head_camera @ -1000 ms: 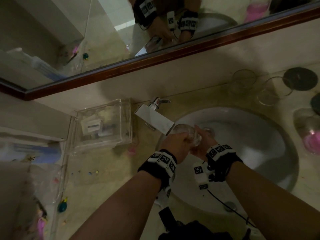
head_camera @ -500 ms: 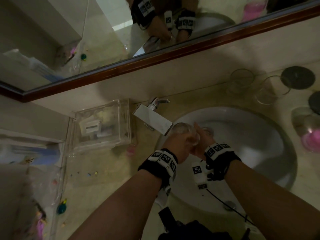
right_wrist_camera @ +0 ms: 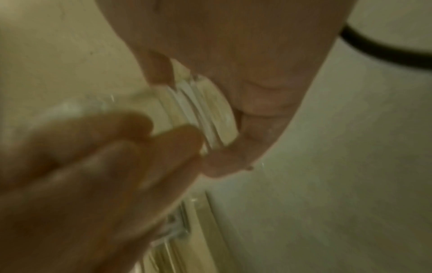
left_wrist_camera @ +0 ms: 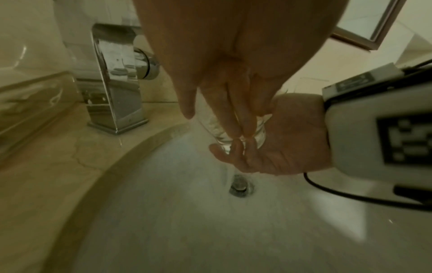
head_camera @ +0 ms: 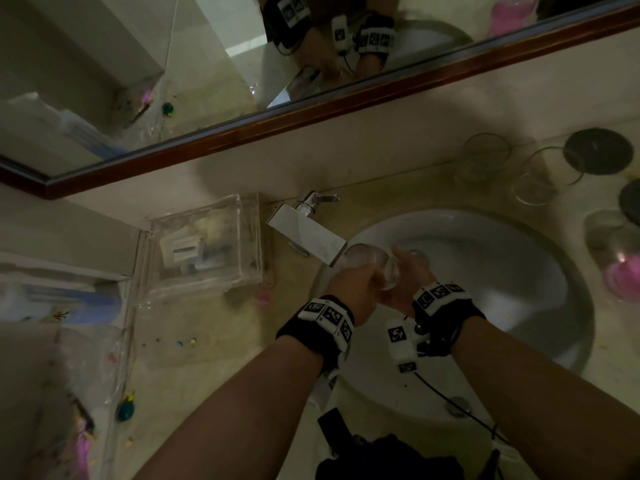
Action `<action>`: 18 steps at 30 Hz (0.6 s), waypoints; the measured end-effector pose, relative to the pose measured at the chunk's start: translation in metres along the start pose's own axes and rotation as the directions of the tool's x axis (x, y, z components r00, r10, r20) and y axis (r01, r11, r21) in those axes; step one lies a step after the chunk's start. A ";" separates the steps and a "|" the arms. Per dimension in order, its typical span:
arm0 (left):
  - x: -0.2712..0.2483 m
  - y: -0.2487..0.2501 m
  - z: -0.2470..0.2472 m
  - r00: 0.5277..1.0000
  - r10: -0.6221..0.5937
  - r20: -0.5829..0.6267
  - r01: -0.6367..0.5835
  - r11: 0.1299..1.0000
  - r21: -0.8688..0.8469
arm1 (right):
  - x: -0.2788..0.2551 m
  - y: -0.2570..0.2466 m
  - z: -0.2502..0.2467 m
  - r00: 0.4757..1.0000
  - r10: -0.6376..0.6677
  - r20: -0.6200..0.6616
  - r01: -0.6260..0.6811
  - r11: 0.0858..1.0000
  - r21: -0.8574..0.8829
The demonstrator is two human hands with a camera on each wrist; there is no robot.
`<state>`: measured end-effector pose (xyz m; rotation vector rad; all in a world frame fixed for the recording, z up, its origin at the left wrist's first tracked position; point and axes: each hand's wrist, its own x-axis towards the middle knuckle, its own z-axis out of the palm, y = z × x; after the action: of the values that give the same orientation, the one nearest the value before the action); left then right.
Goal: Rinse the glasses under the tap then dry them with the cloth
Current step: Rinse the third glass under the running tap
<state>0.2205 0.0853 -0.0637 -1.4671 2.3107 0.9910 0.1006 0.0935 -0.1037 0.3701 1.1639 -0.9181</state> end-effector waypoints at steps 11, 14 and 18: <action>-0.005 -0.002 -0.003 1.000 0.000 -0.011 -0.001 0.999 -0.035 | -0.018 0.010 0.000 0.993 -0.081 0.088 0.096 0.978 -0.188; -0.003 -0.002 -0.002 0.994 -0.046 -0.096 0.040 0.997 -0.066 | -0.015 -0.005 0.004 0.997 -0.072 0.024 0.071 0.997 0.025; -0.003 0.001 -0.002 0.985 -0.042 -0.170 0.026 0.995 -0.093 | -0.019 0.005 0.005 0.971 -0.208 0.121 0.234 0.930 -0.285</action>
<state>0.2218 0.0861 -0.0603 -1.6838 2.3766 1.0084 0.1059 0.1013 -0.0861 -0.0485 1.2561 -0.9265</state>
